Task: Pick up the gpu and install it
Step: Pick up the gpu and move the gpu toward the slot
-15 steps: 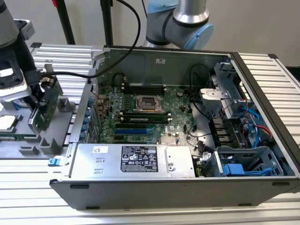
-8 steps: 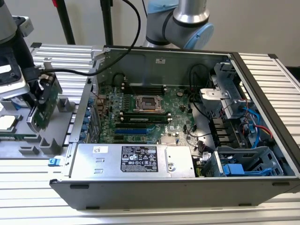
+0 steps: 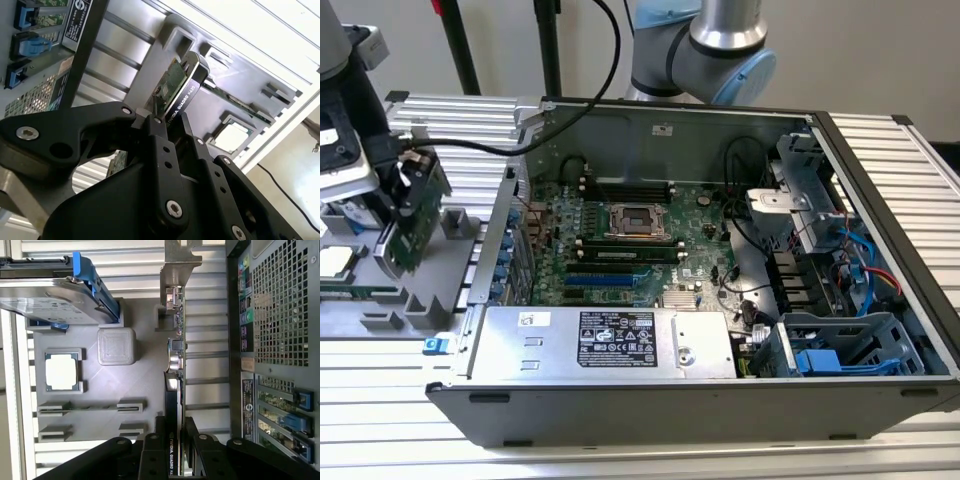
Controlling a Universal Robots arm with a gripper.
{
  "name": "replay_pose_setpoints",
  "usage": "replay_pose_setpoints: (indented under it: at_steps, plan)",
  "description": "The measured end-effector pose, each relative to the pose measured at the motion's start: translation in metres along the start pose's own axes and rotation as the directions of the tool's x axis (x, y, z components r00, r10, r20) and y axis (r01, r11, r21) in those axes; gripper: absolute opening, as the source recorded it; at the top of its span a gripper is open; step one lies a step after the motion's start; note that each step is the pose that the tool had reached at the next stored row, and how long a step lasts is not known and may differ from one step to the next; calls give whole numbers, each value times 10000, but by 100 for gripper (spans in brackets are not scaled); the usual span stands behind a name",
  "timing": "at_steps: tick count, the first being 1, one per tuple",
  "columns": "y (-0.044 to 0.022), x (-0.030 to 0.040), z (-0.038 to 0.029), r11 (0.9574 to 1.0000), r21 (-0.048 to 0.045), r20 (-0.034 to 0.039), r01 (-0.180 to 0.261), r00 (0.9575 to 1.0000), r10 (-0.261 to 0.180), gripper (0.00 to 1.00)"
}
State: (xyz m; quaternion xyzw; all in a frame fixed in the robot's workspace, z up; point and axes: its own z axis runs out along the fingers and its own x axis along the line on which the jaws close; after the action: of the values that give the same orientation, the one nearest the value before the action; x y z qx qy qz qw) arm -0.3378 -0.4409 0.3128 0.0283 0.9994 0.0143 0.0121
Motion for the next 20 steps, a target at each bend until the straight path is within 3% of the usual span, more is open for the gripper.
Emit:
replay_pose_setpoints:
  at_steps: [20]
  plan:
    - [5, -5, -186, 10000, -1, 1, 0, 10000, 0, 0]
